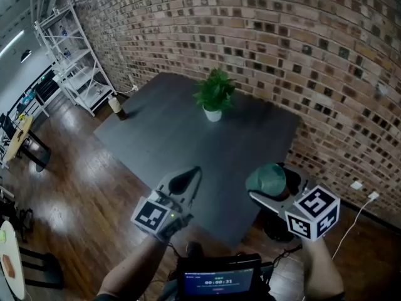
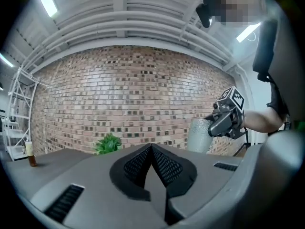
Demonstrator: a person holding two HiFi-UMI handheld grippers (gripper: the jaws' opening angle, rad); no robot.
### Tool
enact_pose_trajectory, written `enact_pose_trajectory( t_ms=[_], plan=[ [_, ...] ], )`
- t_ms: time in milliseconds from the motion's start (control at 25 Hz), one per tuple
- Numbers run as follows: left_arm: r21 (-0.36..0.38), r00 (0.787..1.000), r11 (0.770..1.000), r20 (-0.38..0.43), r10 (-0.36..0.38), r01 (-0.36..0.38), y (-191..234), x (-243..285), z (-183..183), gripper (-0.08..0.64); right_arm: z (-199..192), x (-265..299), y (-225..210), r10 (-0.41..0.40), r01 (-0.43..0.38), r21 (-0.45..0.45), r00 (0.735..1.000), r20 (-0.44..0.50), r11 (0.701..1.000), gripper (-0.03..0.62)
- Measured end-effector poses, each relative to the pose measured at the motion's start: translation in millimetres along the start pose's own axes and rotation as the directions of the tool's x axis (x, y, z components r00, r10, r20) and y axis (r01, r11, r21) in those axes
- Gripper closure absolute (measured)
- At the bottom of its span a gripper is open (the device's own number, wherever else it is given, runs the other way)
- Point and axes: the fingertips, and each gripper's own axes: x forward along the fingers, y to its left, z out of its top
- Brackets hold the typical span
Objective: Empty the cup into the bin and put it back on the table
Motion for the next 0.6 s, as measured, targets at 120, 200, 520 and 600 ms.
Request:
enact_pose_trajectory(
  t_ms=[120,200,520,600],
  plan=[
    [-0.003,1.000,1.000,-0.002,0.014,-0.014,17.3,-14.6,-1.2,0.560,9.6,17.5,17.0,0.020,-0.020,-0.021,1.000,-0.004,1.000,0.198],
    [-0.005,1.000,1.000,0.001,0.015,-0.015,28.3,-22.6,-1.6,0.560,16.1,29.4,27.4,0.025,-0.026,-0.034,1.000,-0.008,0.999,0.198],
    [-0.035,1.000,0.999,0.012,-0.005,0.006,89.6,-63.1,3.4,0.560,45.2,83.9,83.0,0.032,-0.032,-0.037,0.999,-0.010,0.999,0.198],
    [-0.039,1.000,0.999,0.015,-0.018,0.018,108.7,-75.4,4.3,0.560,51.5,101.2,98.7,0.027,-0.027,-0.033,1.000,-0.010,0.999,0.198]
  ],
)
